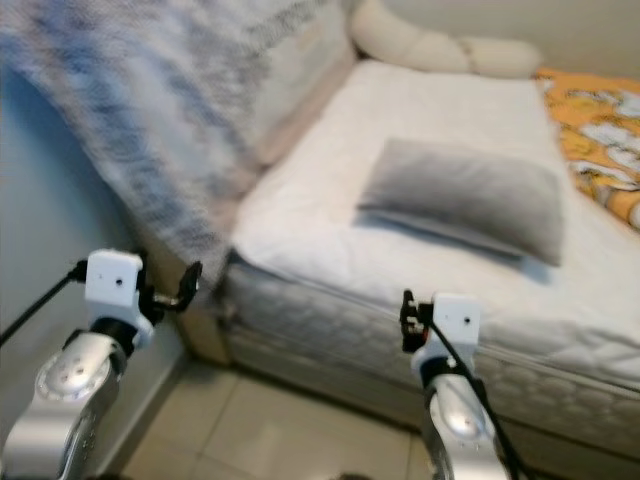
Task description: Clean up the room
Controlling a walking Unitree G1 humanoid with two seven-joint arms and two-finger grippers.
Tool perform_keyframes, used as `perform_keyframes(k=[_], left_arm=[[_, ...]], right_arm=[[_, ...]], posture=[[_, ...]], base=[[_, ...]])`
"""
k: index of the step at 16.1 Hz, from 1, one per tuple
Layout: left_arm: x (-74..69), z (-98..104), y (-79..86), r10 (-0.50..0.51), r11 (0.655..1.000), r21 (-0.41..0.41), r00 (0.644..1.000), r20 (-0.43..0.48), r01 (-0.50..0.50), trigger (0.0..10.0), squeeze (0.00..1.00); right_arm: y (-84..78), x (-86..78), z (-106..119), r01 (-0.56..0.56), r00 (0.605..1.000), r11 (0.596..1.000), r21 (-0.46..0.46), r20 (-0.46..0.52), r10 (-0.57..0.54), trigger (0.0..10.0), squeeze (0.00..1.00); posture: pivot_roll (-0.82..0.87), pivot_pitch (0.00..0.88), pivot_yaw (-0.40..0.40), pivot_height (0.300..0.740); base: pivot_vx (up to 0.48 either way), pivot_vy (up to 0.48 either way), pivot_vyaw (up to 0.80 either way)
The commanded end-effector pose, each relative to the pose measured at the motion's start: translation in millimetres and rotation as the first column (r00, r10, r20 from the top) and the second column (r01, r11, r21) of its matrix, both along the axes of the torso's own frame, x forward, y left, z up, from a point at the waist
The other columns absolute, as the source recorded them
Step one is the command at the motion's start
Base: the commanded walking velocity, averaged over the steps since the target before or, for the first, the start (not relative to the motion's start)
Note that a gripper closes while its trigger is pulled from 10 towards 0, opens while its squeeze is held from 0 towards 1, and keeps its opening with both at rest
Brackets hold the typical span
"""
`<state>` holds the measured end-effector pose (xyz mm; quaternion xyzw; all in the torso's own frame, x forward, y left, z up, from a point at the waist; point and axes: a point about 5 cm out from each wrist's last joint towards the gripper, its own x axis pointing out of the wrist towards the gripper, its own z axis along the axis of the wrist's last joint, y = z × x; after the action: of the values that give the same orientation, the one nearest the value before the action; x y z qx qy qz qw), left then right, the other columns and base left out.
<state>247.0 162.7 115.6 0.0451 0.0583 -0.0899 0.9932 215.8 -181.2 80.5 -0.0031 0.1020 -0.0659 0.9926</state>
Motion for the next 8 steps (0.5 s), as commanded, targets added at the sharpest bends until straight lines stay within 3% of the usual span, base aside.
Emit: perform_keyframes(k=[1, 2, 8], left_arm=[[-0.7, 0.5, 3.5, 0.0, 1.0, 0.01, 1.0, 0.003, 0.0, 10.0, 0.0], [-1.3, 0.3, 3.8, -0.001, 1.0, 0.011, 1.0, 0.002, 0.001, 10.0, 0.0], [-5.4, -2.2, 5.4, -0.001, 1.0, 0.016, 1.0, -0.009, 0.002, 10.0, 0.0]], right_arm=[[1.9, 3.2, 3.0, -0.005, 1.0, 1.0, -0.002, 0.013, 0.005, 10.0, 0.0], [2.2, 3.8, 2.9, -0.007, 1.0, 1.0, -0.001, 0.013, 0.007, 10.0, 0.0], [4.8, 8.1, 3.7, -0.027, 0.999, 1.0, 0.007, 0.025, 0.027, 10.0, 0.0]], posture=[[0.04, 0.0, 0.001, 0.74], [0.05, 0.0, 0.002, 0.74], [0.06, 0.0, -0.004, 0.74]], base=[[0.277, 0.0, 0.0], [0.285, 0.0, 0.0], [0.283, 0.0, -0.8]])
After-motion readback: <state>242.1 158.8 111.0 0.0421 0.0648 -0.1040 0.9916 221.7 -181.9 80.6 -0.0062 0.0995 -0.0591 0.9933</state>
